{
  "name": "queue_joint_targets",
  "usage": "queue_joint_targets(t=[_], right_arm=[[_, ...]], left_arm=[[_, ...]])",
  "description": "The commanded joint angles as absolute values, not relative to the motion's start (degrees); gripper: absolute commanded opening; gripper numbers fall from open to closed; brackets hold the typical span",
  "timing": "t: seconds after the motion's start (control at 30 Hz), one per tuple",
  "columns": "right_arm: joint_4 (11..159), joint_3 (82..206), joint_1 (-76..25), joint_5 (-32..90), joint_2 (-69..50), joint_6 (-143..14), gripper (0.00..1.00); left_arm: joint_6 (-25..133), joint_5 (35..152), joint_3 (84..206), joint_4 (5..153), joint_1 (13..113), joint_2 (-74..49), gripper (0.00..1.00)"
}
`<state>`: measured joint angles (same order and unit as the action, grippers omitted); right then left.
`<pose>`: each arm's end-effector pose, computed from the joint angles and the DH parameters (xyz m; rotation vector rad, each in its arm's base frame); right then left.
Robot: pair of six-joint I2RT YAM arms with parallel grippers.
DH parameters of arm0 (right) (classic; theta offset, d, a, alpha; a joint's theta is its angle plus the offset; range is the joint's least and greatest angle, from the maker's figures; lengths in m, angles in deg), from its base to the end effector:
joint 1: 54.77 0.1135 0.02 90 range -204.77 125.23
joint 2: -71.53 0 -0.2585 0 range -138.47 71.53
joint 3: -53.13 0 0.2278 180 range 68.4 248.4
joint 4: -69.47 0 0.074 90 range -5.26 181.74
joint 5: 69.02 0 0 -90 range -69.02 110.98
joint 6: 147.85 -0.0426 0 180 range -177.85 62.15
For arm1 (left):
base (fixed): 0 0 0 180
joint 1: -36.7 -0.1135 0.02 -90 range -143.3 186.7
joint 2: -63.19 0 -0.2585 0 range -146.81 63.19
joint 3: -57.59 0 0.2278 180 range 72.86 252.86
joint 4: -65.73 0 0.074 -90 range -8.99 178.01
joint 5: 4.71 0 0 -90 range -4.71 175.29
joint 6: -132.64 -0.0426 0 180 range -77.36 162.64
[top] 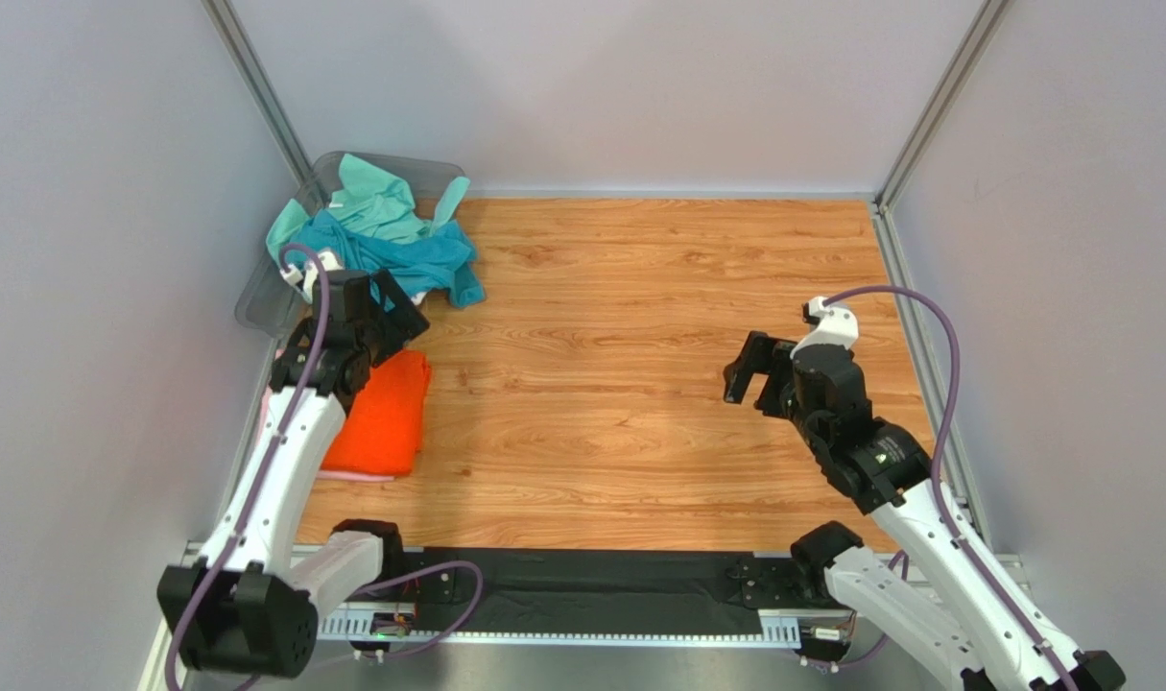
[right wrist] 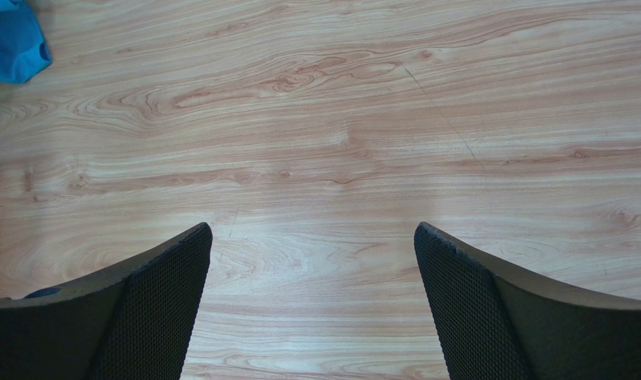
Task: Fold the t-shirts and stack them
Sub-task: Grab the tshirt from the pile
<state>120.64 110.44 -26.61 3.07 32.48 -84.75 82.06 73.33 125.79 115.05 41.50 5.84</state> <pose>0.1223 0.0506 0.2855 0.1581 2.1172 0.2363 0.1949 -0.0075 0.3021 -0.7708 2.0944 -0.1886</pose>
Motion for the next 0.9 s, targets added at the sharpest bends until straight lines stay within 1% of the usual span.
queue_joint_targets(t=[0.0, 0.17, 0.2, 0.27, 0.4, 0.53, 0.6, 0.67, 0.7, 0.87], right_arm=[[118.31, 110.94, -26.74, 1.47, 31.46, -81.94, 1.0], [117.61, 111.02, -26.74, 0.42, 28.91, -80.53, 1.0], [117.61, 111.11, -26.74, 0.42, 28.29, -80.53, 1.0], [117.26, 111.55, -26.74, 0.59, 26.8, -80.36, 1.0], [116.64, 111.99, -26.82, 1.12, 24.34, -80.27, 1.0], [116.38, 112.17, -26.74, 1.03, 22.67, -80.27, 1.0], [116.21, 112.08, -26.74, 0.6, 22.49, -79.92, 1.0], [116.38, 112.25, -26.82, -0.37, 22.05, -79.39, 1.0], [116.47, 112.34, -26.74, -0.81, 22.05, -79.39, 1.0], [116.38, 112.26, -26.82, -1.87, 22.49, -78.68, 1.0]], left_arm=[[84.82, 70.61, 131.46, 110.37, 37.68, -2.44, 1.0], [85.79, 68.69, 139.47, 107.38, 31.7, -18.97, 0.94], [85.01, 66.51, 141.39, 106.07, 31.34, -20.99, 0.94], [83.25, 66.13, 143.51, 102.39, 30.55, -26.71, 0.94], [80.79, 65.52, 154.56, 103.68, 28.7, -36.29, 0.94], [78.32, 65.96, 162.84, 104.64, 27.65, -45.94, 0.92], [76.92, 67.35, 167.31, 105.35, 27.65, -48.68, 0.89], [76.3, 66.49, 170.66, 107.1, 27.65, -53.16, 0.88], [76.39, 65.79, 171.73, 107.11, 27.73, -53.18, 0.88], [77.35, 61.74, 173.23, 109.75, 27.56, -56.34, 0.88]])
